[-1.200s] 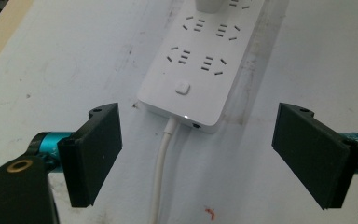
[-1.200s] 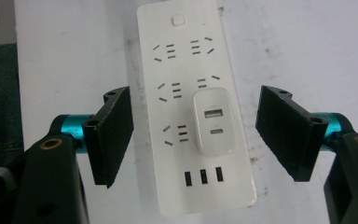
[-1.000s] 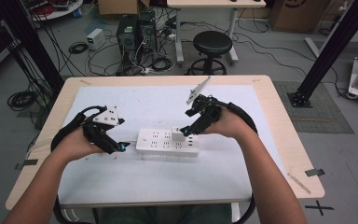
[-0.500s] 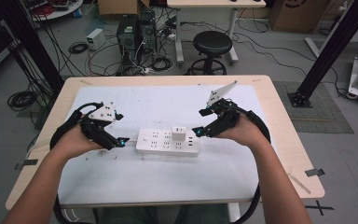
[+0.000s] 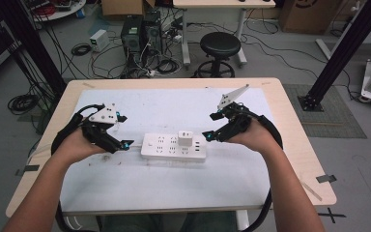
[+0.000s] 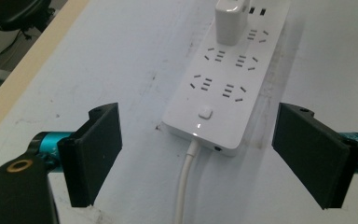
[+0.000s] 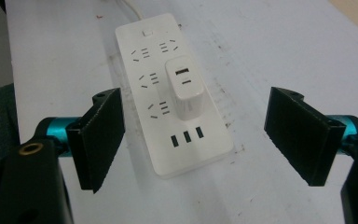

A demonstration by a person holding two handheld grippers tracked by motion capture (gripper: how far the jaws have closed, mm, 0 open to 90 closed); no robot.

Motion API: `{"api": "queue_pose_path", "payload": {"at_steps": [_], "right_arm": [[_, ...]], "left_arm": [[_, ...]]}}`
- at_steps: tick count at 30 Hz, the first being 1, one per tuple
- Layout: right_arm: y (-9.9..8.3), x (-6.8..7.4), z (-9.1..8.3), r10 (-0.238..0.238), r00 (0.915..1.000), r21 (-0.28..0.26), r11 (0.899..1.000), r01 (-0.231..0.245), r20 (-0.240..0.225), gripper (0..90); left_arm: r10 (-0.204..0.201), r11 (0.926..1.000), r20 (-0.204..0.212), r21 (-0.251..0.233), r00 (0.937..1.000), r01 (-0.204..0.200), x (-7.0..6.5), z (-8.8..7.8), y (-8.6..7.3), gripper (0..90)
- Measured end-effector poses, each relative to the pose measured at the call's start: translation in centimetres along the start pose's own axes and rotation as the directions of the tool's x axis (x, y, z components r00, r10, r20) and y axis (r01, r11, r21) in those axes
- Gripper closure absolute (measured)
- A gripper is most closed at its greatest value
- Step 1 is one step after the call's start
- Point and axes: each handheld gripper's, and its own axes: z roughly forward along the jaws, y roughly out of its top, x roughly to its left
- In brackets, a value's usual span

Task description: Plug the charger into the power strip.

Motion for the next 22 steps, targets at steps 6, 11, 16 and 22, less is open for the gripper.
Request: {"api": "queue_pose_path", "payload": {"at_steps": [6, 11, 16, 22], "right_arm": [[-0.71, -0.16, -0.47, 0.017, 0.9998, -0.013, 1.000, -0.017, 0.005, 20.7], [-0.95, -0.18, -0.75, 0.024, 0.9997, -0.021, 0.999, -0.024, 0.004, 20.7], [-0.93, -0.22, -0.66, 0.030, 0.9995, -0.018, 0.999, -0.030, 0.003, 20.7], [-0.91, -0.11, -0.60, 0.033, 0.9994, -0.022, 0.999, -0.033, 0.006, 20.7]], "left_arm": [[0.002, 1.0000, 0.003, -0.009, 1.0000, -0.002, 0.03, 0.15, 0.05, 15.8], [0.002, 1.0000, 0.003, -0.009, 1.0000, -0.002, 0.01, 0.18, 0.07, 15.8], [-0.003, 0.9999, 0.000, -0.016, 1.0000, 0.003, 0.11, -0.04, -0.02, 15.8], [0.001, 0.9999, -0.002, -0.015, 1.0000, -0.001, 0.17, -0.22, -0.15, 15.8]]}}
